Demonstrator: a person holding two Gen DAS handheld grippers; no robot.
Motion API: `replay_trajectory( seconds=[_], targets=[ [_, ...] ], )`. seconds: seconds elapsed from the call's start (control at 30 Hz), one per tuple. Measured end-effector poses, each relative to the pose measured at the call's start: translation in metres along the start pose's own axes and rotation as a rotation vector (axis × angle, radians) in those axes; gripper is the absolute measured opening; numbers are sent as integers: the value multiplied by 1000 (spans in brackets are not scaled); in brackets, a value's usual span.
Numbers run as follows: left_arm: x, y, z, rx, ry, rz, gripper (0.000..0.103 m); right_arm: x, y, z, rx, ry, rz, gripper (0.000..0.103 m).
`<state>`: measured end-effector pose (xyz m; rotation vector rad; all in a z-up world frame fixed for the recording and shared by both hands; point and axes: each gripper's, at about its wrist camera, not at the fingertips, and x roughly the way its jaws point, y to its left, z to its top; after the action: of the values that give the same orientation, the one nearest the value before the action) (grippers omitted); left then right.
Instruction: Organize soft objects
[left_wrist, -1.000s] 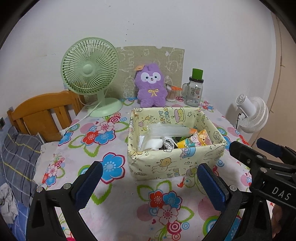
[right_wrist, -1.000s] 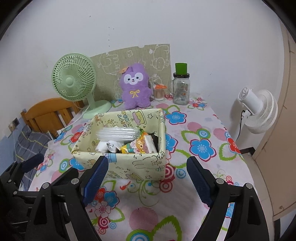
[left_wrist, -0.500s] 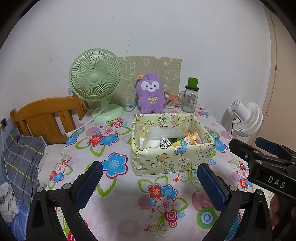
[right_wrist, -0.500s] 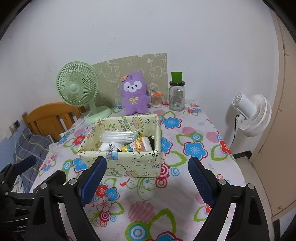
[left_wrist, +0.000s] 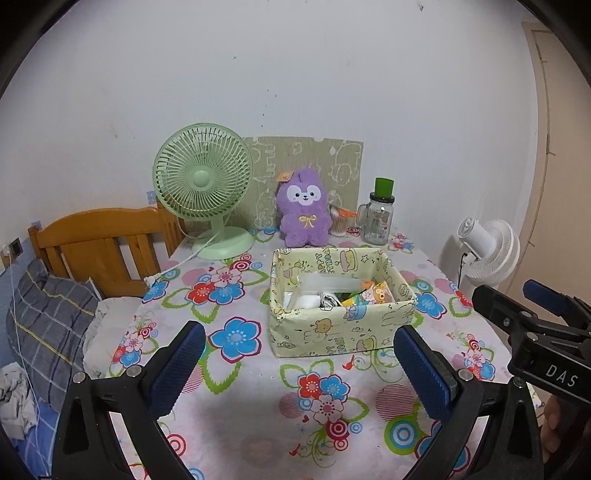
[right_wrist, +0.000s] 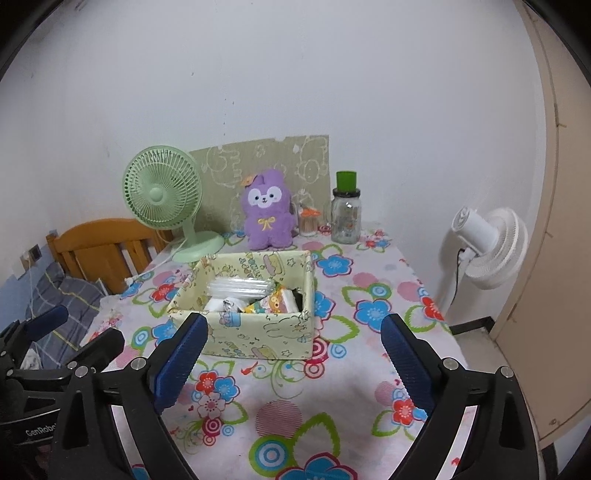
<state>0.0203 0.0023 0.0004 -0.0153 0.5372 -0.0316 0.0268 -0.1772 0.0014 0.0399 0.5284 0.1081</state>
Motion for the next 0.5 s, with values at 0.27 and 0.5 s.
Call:
replay_trajectory(
  seconds=[0.27, 0.5],
  targets=[
    [-9, -3, 0, 9, -20, -10, 103, -16, 0, 0, 1, -39, -1, 99],
    [-15, -5, -1, 14, -30, -12, 103, -20, 0, -1, 5, -42, 1, 99]
  ],
)
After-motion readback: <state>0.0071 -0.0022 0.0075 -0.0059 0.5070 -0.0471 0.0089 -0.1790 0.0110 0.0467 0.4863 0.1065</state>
